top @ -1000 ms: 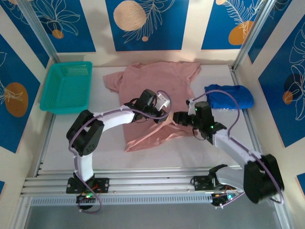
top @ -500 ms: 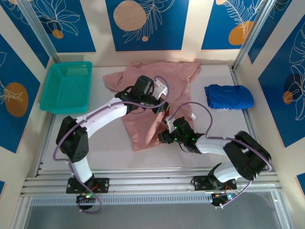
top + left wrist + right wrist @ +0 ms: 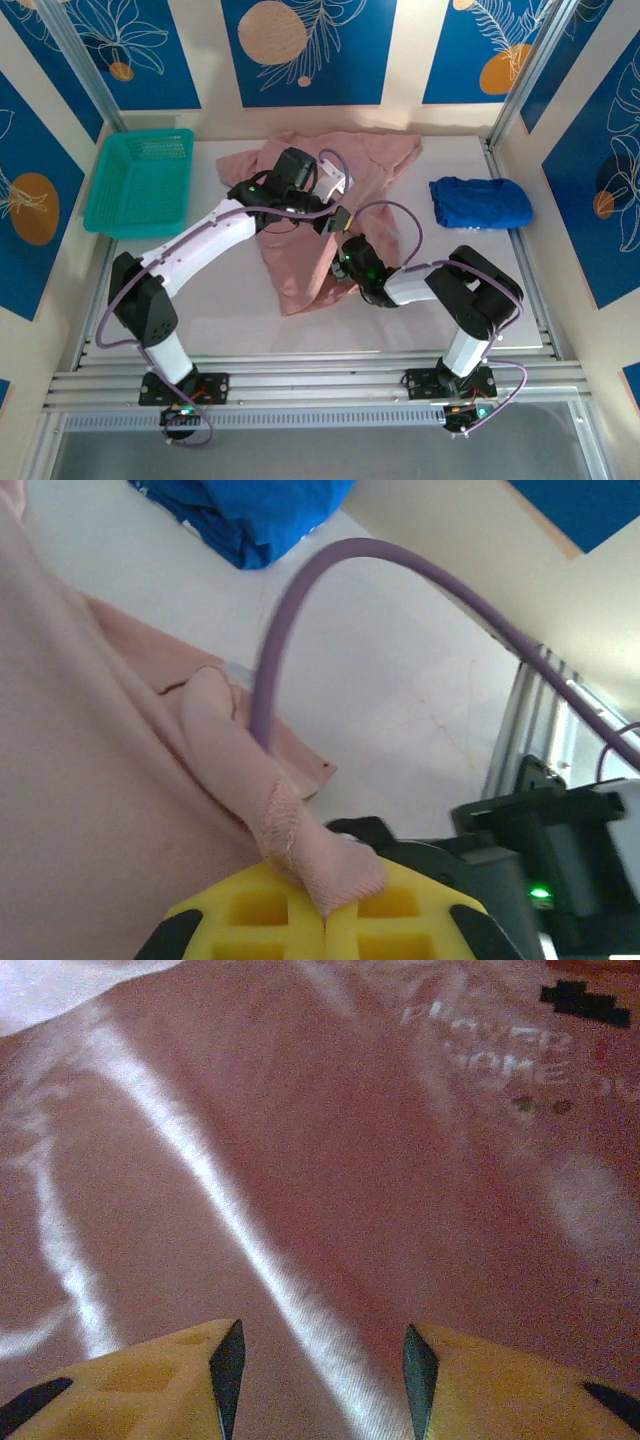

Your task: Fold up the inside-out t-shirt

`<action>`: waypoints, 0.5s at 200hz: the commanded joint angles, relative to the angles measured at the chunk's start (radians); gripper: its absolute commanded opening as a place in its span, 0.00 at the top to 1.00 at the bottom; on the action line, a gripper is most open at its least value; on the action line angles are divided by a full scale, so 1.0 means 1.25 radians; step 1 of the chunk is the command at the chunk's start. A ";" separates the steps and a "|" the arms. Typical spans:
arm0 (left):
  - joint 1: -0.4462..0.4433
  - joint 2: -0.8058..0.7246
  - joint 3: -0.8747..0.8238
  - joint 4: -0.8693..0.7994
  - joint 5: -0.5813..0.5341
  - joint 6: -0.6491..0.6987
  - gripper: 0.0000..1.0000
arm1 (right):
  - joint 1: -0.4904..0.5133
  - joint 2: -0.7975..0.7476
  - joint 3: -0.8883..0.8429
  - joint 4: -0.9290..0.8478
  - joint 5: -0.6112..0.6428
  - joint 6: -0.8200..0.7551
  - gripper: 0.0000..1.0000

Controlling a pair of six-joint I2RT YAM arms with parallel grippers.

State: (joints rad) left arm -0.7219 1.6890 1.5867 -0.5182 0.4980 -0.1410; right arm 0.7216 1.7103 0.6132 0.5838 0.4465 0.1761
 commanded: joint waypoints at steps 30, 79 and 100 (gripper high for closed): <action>-0.046 -0.057 0.124 -0.012 0.076 -0.023 1.00 | -0.023 0.073 0.174 -0.128 0.076 0.052 0.49; -0.079 -0.092 0.217 -0.003 0.084 -0.032 1.00 | -0.053 0.157 0.361 -0.339 0.078 0.127 0.45; -0.088 -0.095 0.255 -0.001 0.103 -0.032 1.00 | -0.060 0.212 0.453 -0.433 0.064 0.150 0.44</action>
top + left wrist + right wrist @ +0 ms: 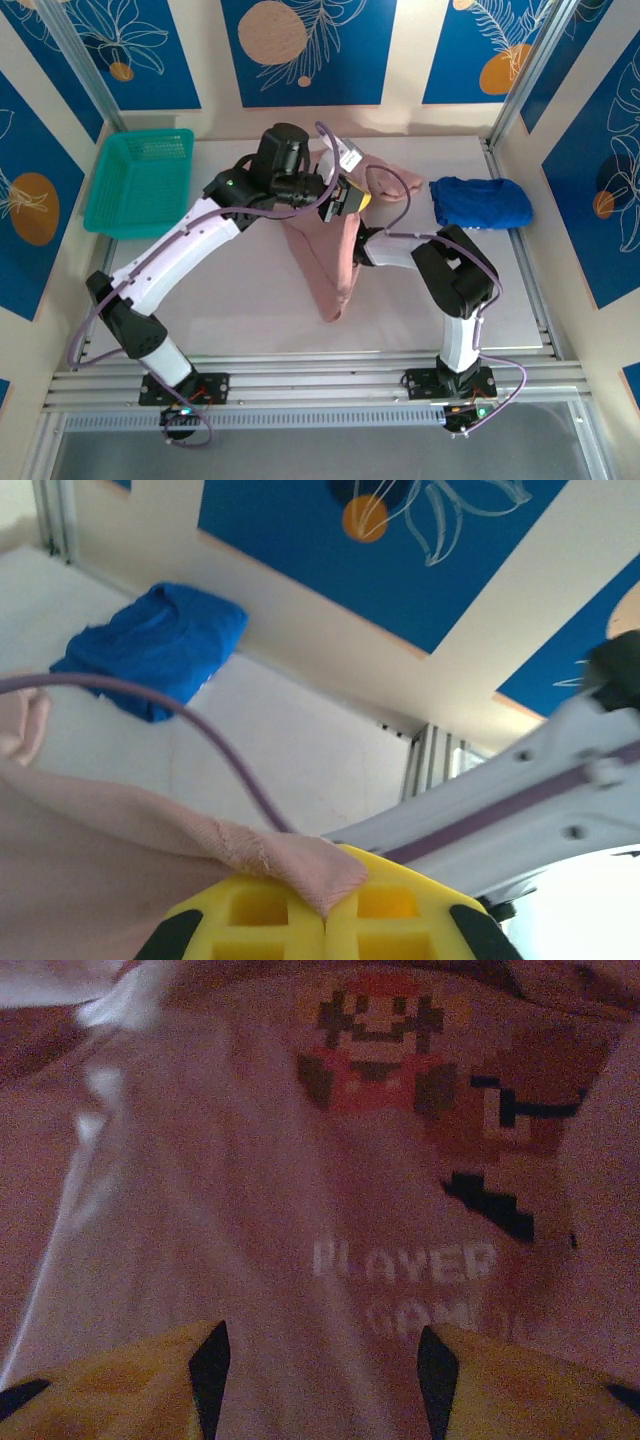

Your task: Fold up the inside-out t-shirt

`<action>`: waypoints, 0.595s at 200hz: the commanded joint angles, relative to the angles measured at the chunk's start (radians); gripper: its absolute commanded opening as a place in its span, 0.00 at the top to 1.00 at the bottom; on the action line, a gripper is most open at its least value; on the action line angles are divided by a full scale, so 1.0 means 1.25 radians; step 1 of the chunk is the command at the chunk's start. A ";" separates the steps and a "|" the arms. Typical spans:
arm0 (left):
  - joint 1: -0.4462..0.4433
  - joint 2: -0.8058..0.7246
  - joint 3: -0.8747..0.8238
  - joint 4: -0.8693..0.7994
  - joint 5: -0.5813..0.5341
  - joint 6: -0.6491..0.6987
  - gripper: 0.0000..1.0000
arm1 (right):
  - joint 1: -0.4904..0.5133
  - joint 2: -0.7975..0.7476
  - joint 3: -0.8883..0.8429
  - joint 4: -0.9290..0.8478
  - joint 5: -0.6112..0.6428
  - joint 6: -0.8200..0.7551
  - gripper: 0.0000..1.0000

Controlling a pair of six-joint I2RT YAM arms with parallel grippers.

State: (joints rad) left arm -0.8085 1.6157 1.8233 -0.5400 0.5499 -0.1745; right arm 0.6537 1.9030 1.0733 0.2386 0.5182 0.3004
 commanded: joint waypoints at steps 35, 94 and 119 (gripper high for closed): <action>-0.021 -0.034 0.137 -0.008 0.068 0.006 1.00 | -0.017 0.129 0.210 -0.293 0.001 0.074 0.35; -0.014 -0.075 0.170 -0.017 -0.034 0.036 1.00 | -0.056 0.207 0.312 -0.446 -0.058 0.064 0.32; 0.024 -0.135 0.062 0.045 -0.146 0.014 1.00 | -0.073 0.205 0.278 -0.446 -0.117 0.067 0.61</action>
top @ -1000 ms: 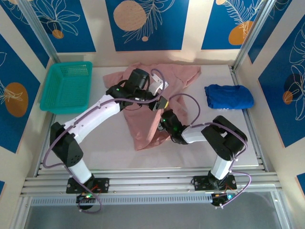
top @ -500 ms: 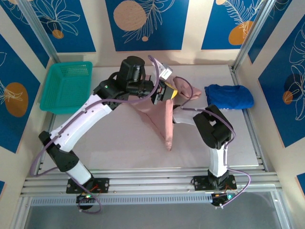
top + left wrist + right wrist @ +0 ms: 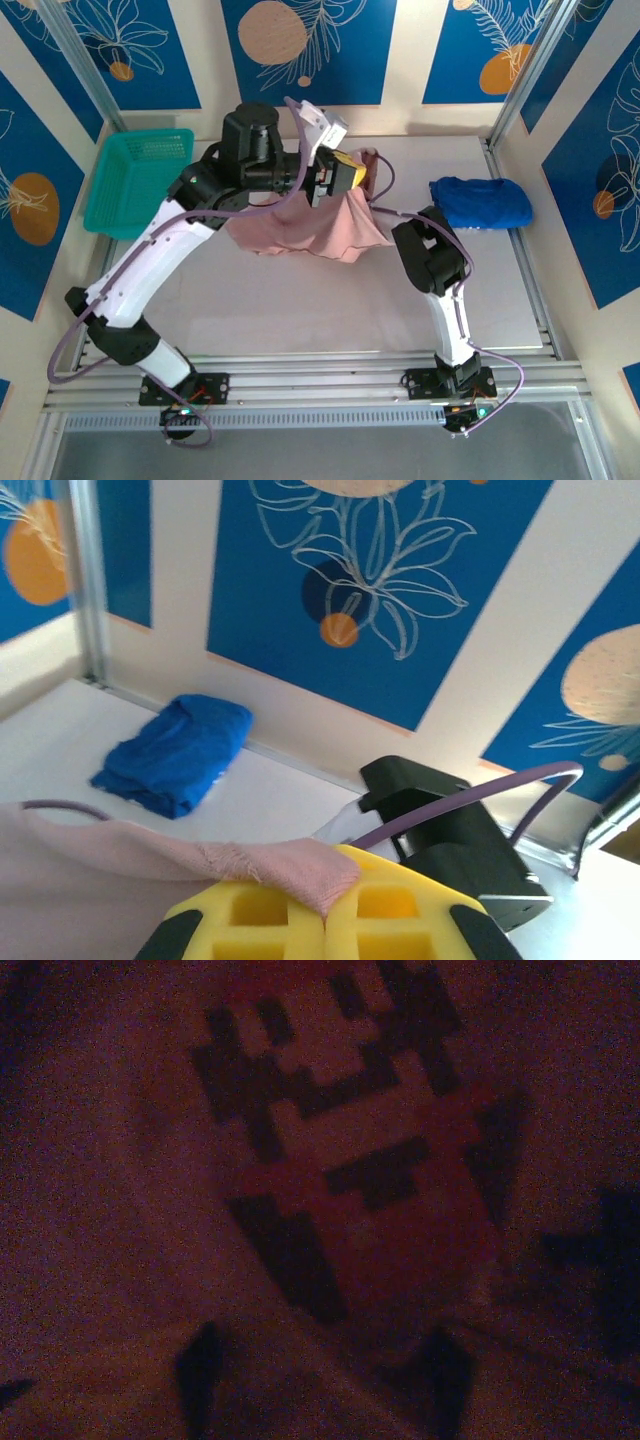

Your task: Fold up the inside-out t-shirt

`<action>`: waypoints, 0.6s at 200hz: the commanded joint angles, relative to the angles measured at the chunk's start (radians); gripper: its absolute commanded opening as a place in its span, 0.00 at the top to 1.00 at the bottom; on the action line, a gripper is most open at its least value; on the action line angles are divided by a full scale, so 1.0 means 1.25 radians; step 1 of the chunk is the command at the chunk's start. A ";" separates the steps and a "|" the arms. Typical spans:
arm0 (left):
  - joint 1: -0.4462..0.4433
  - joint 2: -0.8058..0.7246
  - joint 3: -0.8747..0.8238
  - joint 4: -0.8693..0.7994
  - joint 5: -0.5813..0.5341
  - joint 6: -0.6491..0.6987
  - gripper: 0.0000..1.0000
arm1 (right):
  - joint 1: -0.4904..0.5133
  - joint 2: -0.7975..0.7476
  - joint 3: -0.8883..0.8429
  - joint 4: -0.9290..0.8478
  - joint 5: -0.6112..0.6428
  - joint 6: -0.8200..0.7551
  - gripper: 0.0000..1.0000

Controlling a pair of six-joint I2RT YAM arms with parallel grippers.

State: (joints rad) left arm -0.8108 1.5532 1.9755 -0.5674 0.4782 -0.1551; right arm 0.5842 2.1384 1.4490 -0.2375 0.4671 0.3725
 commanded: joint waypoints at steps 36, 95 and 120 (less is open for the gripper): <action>0.110 -0.176 -0.197 0.130 -0.259 -0.049 1.00 | -0.038 -0.044 -0.072 -0.035 -0.150 -0.022 1.00; 0.262 -0.162 -0.347 0.087 -0.585 -0.022 1.00 | -0.062 -0.347 -0.211 0.064 -0.359 -0.044 1.00; 0.308 -0.093 -0.385 0.092 -0.581 -0.022 1.00 | -0.091 -0.439 -0.241 0.122 -0.463 -0.005 1.00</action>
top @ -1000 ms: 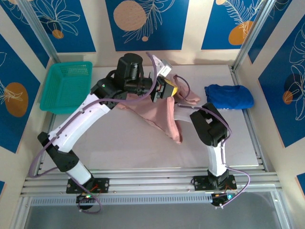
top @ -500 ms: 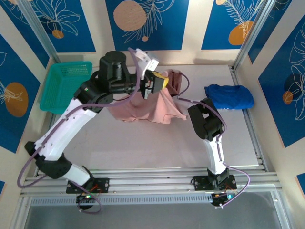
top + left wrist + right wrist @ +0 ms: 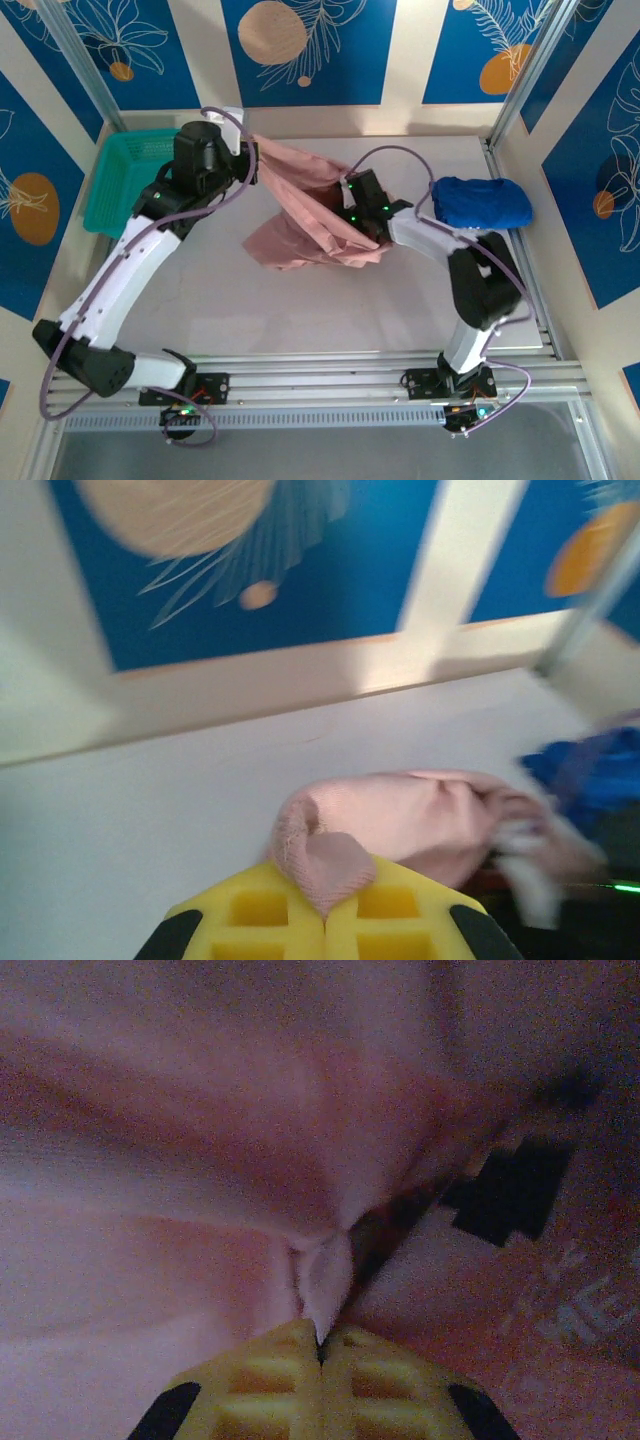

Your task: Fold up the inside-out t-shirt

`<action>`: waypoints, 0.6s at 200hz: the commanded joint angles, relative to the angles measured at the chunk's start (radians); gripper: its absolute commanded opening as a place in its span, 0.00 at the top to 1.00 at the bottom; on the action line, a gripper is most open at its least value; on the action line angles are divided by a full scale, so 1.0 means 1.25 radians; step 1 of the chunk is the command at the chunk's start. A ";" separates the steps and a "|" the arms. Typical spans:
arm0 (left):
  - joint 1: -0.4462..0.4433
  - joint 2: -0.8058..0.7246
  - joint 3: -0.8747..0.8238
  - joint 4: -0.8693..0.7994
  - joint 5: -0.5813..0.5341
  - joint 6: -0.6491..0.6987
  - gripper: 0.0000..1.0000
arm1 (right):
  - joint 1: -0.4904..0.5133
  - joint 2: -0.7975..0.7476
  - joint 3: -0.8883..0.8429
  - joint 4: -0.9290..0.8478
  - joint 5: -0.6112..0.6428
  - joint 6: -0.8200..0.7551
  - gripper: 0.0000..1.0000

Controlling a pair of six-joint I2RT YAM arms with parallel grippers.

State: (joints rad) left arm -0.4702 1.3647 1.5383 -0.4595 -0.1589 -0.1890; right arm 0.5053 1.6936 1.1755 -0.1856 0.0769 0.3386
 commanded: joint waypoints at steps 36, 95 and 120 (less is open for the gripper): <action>0.036 0.127 -0.097 0.089 0.171 -0.022 1.00 | -0.034 -0.123 0.025 0.124 -0.179 0.060 1.00; 0.034 0.164 -0.294 0.266 0.340 -0.098 1.00 | -0.060 -0.122 0.128 0.176 -0.246 0.119 1.00; 0.041 0.185 -0.339 0.204 0.142 -0.151 1.00 | -0.099 -0.178 0.113 0.230 -0.297 0.159 1.00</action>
State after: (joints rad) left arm -0.4236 1.5681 1.1595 -0.2012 0.1741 -0.2985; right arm 0.4202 1.5482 1.2938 -0.0128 -0.1871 0.4706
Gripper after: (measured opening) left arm 0.039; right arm 0.057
